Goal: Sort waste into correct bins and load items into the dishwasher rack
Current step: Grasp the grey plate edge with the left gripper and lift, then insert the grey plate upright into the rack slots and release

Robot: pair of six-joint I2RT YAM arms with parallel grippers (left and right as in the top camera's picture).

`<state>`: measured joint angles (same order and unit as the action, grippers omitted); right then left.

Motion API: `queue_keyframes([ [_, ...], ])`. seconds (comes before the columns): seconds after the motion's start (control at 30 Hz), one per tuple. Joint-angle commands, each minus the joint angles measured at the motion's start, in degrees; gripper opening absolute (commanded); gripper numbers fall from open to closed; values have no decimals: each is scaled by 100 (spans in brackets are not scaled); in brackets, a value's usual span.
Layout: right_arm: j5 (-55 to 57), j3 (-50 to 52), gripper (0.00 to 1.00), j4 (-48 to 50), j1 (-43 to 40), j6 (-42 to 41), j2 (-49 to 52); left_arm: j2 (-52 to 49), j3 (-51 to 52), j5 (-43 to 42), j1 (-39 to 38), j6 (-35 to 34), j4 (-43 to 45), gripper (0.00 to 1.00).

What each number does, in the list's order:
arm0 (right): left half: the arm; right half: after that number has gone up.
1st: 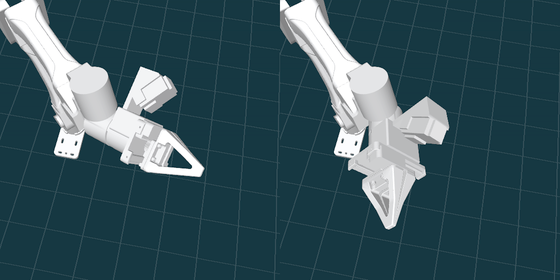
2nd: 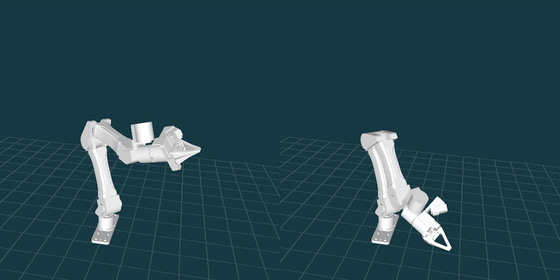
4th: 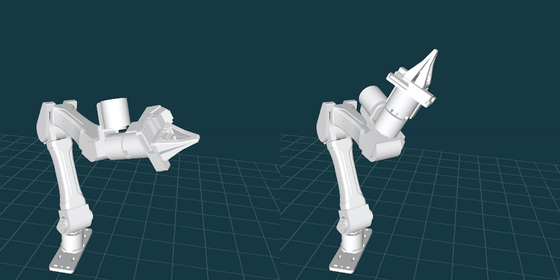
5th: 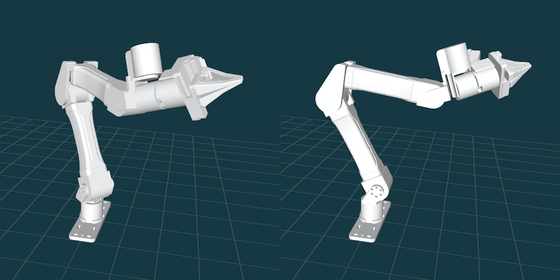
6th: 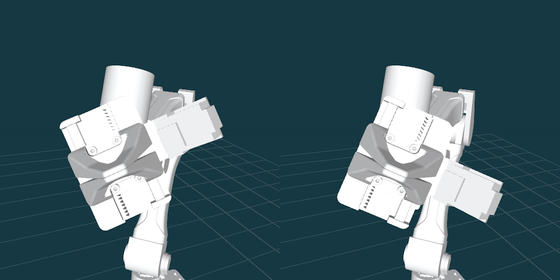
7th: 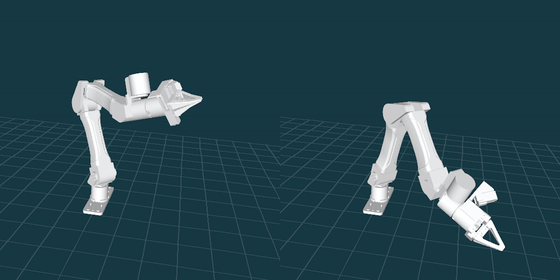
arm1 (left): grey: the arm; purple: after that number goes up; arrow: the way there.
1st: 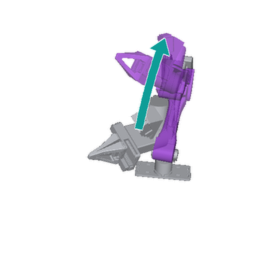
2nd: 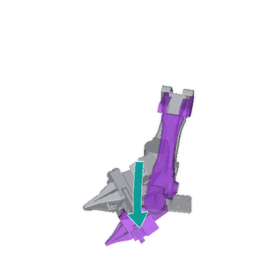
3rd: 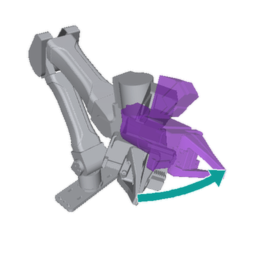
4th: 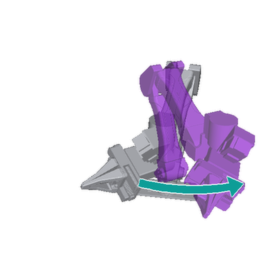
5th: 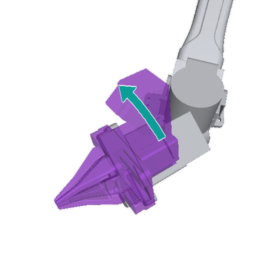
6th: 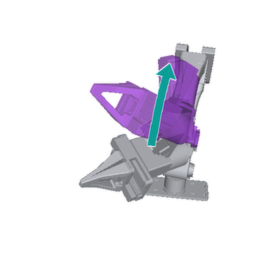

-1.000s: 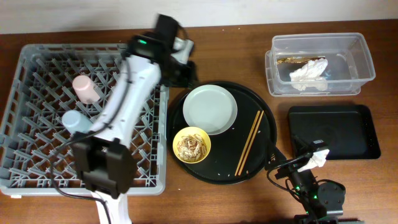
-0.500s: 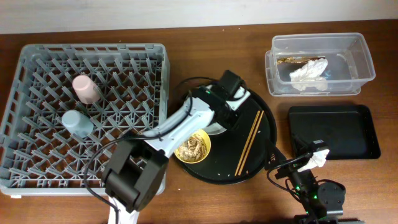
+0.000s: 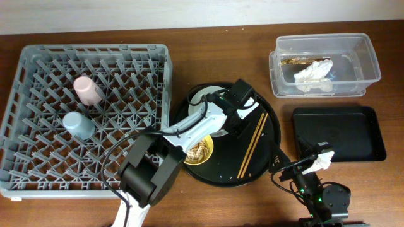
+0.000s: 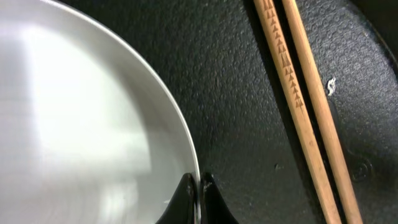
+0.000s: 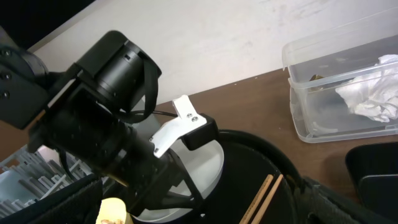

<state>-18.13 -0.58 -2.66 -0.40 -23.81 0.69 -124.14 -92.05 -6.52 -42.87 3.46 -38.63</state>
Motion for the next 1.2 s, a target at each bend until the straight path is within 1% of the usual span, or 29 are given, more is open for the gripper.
queue_keyframes([
  [0.0,-74,26,99,-33,-37,-26,-26,-87,-452,-92,-26,-15,-212,1],
  [0.1,-72,26,99,-33,-37,-26,-28,-83,-1379,-98,-9,-282,-800,1],
  [0.17,-74,26,99,-33,-37,-26,-26,-79,-2251,-109,33,-363,-1287,1],
  [0.23,-72,26,99,-33,-37,-26,-26,-66,-3008,-111,131,-614,-1707,0],
  [0.3,-74,26,99,-33,-37,-26,-28,-46,-3939,-114,433,-890,-2321,0],
  [0.37,-74,26,98,-33,-37,-26,-28,-44,-4789,-140,911,-1285,-2968,0],
  [0.4,-74,26,99,-33,-37,-26,-28,-44,-5248,-415,1255,-1480,-3320,0],
  [0.43,-72,26,99,-33,-37,-26,-28,-44,-5587,-914,1556,-1482,-3550,0],
  [0.47,-74,26,99,-33,-37,-26,-26,-44,-5895,-1644,1985,-1484,-3724,0],
  [0.5,-74,26,99,-33,-37,-26,-26,-44,-6072,-2555,2503,-1484,-3805,0],
  [0.57,-74,26,99,-33,-37,-26,-28,-85,-6078,-4009,3473,-1482,-3917,0],
  [0.6,-72,26,99,-33,-37,-26,-26,-164,-6076,-4586,4002,-1475,-4079,0],
  [0.7,-72,26,99,-33,-37,-26,-26,-481,-6057,-5869,5141,-1451,-4387,0],
  [0.77,-74,26,99,-33,-37,-26,-26,-756,-6057,-6330,5567,-1451,-4457,0],
  [0.87,-72,26,99,-33,-37,-26,-28,-1174,-6057,-6564,5864,-1429,-4441,0],
  [0.93,-74,26,99,-33,-37,-26,-28,-1445,-6057,-6909,5991,-1429,-4476,0],
  [1.1,-72,26,99,-33,-37,-26,-26,-1770,-6057,-6736,6220,-1410,-4437,0],
  [1.17,-74,26,99,-33,-37,-26,-26,-1847,-6057,-6472,6325,-1410,-4448,0],
])
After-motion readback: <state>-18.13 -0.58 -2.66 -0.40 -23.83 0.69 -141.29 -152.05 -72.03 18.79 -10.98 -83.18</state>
